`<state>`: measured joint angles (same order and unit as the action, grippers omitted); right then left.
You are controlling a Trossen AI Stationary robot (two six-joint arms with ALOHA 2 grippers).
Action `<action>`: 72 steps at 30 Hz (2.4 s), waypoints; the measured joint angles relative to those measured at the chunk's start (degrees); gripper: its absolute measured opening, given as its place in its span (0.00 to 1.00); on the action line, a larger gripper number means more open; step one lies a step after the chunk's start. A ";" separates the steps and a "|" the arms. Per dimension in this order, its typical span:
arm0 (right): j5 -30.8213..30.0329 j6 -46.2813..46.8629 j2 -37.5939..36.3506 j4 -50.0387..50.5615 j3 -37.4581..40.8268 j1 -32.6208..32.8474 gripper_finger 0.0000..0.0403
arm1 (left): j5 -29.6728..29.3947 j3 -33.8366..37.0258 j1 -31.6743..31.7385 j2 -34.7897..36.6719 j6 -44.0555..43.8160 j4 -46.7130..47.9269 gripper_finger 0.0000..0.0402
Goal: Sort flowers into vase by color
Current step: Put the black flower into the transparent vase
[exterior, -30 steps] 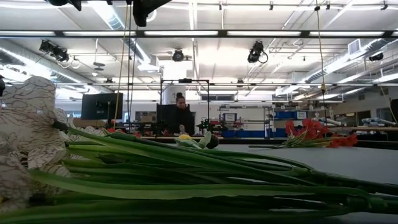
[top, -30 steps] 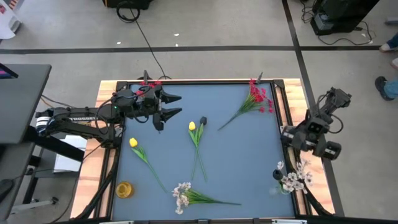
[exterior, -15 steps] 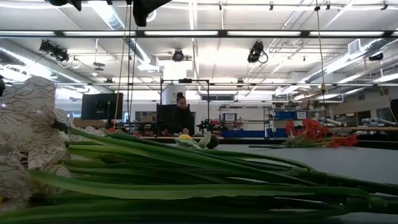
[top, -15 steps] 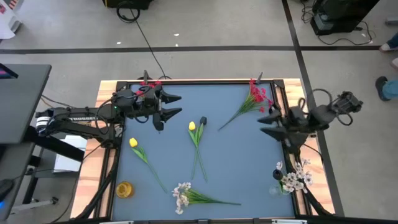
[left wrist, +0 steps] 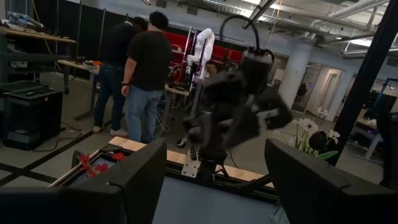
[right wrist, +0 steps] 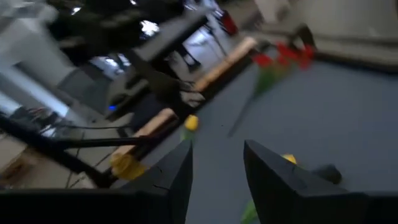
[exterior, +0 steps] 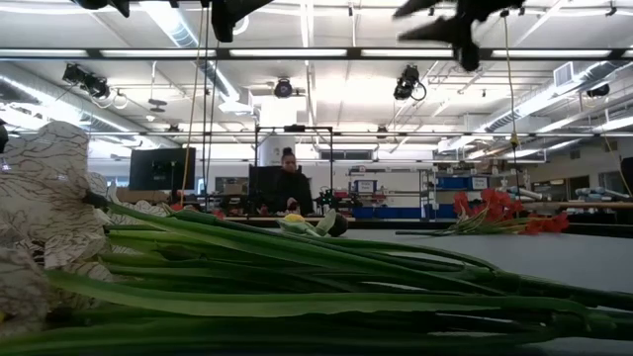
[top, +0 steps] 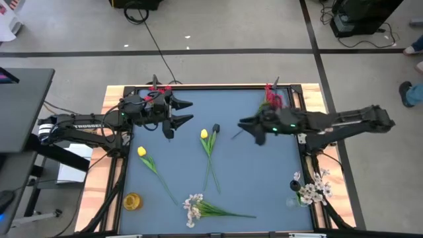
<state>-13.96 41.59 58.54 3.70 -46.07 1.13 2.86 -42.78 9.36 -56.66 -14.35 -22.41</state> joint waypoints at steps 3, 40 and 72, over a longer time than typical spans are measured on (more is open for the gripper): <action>2.68 7.15 5.29 0.23 -0.26 -3.46 0.32 | -0.01 0.00 -0.01 0.00 0.00 0.00 0.69; 13.21 24.77 27.52 8.12 -0.27 1.75 0.03 | -8.84 0.00 -5.41 -8.70 -31.09 30.56 0.69; 11.53 16.69 15.57 40.04 -0.25 2.65 0.03 | -2.42 -29.41 2.39 -52.70 -32.54 38.23 0.51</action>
<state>-2.43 58.28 74.12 43.74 -46.33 3.77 0.44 -72.19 11.75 -109.37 -46.89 15.82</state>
